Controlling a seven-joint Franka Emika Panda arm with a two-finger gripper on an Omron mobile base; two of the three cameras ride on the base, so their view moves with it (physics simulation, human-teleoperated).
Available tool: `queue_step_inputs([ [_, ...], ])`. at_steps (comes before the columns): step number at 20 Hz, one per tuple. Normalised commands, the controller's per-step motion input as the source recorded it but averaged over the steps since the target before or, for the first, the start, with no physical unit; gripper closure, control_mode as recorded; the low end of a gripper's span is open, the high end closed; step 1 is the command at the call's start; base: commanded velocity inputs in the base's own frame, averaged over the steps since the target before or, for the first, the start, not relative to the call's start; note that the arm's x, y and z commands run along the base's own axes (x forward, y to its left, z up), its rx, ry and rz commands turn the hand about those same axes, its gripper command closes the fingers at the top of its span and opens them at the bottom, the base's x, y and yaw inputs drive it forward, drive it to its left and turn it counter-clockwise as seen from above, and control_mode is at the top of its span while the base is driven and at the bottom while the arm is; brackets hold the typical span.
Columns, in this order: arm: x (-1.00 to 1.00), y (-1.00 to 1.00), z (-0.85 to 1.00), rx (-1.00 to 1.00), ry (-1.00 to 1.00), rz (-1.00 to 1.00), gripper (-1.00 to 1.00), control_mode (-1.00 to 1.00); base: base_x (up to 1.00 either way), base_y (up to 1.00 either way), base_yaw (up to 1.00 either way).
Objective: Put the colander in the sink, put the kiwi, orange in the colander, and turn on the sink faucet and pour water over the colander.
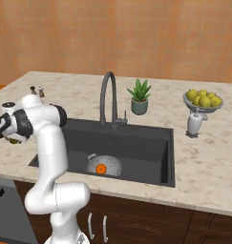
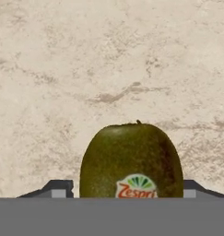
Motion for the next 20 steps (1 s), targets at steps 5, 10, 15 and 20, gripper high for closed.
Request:
queue_step_inputs([
  [5,-0.03,-0.01,-0.27,-0.01,0.01,0.00,1.00,-1.00,0.00,0.00,0.00],
  [10,-0.45,-0.68,0.00,-0.03,-0.16,-0.02,1.00,-1.00,0.00,0.00,0.00],
  [15,-0.36,-1.00,0.02,-0.02,-0.20,-0.10,1.00,-1.00,0.00,0.00,0.00],
  [20,-0.04,-1.00,0.10,0.00,-0.05,-0.19,1.00,-1.00,0.00,0.00,0.00],
])
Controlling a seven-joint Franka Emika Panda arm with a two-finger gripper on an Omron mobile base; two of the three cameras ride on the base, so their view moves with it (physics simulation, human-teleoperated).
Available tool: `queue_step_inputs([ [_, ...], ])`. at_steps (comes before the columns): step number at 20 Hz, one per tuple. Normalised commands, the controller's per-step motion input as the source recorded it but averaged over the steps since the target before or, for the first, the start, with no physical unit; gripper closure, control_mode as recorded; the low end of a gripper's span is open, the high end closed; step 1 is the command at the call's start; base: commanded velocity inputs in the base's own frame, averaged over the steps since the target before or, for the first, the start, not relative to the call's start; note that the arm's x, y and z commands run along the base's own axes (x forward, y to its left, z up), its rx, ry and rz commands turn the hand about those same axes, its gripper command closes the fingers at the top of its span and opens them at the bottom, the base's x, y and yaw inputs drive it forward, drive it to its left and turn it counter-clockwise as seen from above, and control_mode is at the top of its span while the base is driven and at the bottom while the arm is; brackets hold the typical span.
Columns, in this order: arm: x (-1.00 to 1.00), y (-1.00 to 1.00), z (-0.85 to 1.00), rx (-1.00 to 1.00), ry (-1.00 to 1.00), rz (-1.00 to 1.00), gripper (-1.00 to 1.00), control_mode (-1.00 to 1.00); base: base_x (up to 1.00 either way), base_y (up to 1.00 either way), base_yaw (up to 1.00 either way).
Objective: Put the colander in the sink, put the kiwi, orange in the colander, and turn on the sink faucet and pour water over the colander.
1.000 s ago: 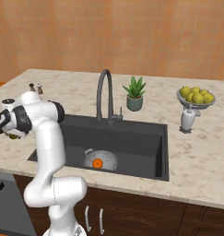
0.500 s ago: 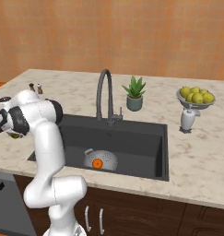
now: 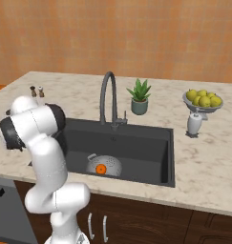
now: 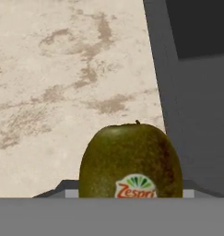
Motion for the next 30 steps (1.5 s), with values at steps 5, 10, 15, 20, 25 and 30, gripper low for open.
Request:
queue_step_inputs([
  [5,0.12,-1.00,0.28,0.03,0.00,-0.23,1.00,-1.00,0.00,0.00,0.00],
  [10,0.20,-1.00,0.11,0.01,0.02,-0.23,1.00,-1.00,0.00,0.00,0.00],
  [15,0.22,-1.00,-0.06,0.00,0.07,-0.22,1.00,-1.00,0.00,0.00,0.00],
  [20,0.39,-0.91,-0.30,0.00,0.11,-0.18,1.00,-1.00,0.00,0.00,0.00],
  [25,0.35,-0.39,-0.59,-0.02,0.12,-0.11,1.00,-1.00,0.00,0.00,0.00],
  [30,0.35,-0.21,-0.68,-0.06,0.12,-0.10,1.00,-1.00,0.00,0.00,0.00],
])
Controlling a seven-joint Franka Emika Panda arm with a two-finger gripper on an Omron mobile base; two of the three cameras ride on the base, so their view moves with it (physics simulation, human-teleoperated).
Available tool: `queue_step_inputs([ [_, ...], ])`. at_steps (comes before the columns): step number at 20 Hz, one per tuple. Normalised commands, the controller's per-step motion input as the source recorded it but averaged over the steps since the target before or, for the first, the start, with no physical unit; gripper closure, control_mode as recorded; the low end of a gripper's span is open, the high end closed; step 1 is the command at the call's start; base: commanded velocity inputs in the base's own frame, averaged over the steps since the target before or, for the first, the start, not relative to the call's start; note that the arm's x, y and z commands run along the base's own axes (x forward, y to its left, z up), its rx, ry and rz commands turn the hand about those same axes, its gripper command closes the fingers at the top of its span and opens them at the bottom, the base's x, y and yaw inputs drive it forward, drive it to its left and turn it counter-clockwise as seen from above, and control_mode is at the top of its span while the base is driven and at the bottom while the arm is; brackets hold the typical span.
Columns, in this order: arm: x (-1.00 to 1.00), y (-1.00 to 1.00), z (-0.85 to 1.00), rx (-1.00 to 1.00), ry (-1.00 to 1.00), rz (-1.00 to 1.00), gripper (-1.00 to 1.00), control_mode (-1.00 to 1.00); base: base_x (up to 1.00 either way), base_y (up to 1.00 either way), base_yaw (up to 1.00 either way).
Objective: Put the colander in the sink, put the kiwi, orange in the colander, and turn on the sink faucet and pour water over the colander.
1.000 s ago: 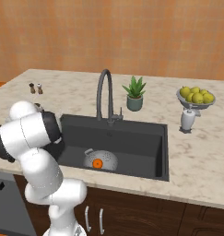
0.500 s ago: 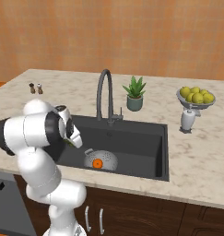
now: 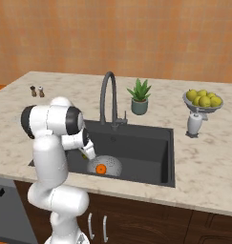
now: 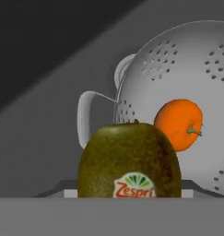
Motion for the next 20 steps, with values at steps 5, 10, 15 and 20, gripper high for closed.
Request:
queue_step_inputs([
  [5,0.42,-0.54,-0.51,-0.03,0.11,-0.10,1.00,-1.00,0.00,0.00,0.00],
  [10,0.27,-0.41,-0.52,-0.02,0.11,-0.07,1.00,-1.00,0.00,0.00,0.00],
  [15,-0.03,-0.23,-0.51,-0.01,0.07,-0.05,-1.00,-1.00,0.00,0.00,0.00],
  [20,-0.29,-0.45,-0.12,0.00,0.00,-0.03,-1.00,-1.00,0.00,0.00,0.00],
])
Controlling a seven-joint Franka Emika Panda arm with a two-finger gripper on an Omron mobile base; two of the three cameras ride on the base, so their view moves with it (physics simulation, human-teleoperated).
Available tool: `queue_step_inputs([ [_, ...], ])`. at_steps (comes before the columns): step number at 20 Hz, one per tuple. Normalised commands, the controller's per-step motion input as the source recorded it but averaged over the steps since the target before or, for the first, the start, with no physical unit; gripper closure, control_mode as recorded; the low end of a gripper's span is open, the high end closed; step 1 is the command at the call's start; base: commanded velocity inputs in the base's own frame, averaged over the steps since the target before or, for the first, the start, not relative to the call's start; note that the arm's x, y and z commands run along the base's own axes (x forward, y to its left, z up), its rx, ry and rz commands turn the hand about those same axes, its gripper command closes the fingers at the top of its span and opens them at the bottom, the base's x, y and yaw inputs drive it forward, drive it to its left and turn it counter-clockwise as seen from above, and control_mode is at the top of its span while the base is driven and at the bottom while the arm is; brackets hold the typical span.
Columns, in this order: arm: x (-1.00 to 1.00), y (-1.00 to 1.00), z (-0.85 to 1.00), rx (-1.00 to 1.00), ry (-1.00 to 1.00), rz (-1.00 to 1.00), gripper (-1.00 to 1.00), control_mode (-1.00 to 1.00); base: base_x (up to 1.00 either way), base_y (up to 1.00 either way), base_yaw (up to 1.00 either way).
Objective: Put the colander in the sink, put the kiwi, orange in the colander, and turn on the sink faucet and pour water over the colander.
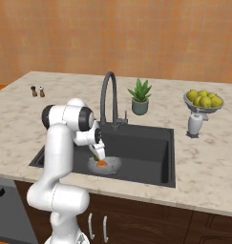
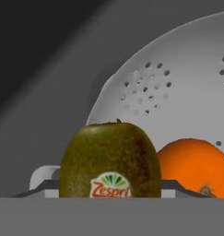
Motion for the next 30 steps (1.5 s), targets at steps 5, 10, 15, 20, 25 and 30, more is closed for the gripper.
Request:
queue_step_inputs([
  [5,-0.40,-0.37,0.00,0.00,0.00,-0.01,-1.00,-1.00,0.00,0.00,0.00],
  [10,-0.36,-0.04,0.08,0.00,0.00,0.00,-1.00,-1.00,0.00,0.00,0.00],
  [15,-0.65,0.13,0.72,0.00,-0.12,0.00,-1.00,-1.00,0.00,0.00,0.00],
  [20,-0.33,0.19,1.00,0.00,-0.14,0.00,-1.00,-1.00,0.00,0.00,0.00],
  [25,-0.32,0.36,1.00,0.01,-0.04,0.08,-1.00,-1.00,0.00,0.00,0.00],
  [30,-0.44,0.24,1.00,0.05,-0.02,0.19,-1.00,-1.00,0.00,0.00,0.00],
])
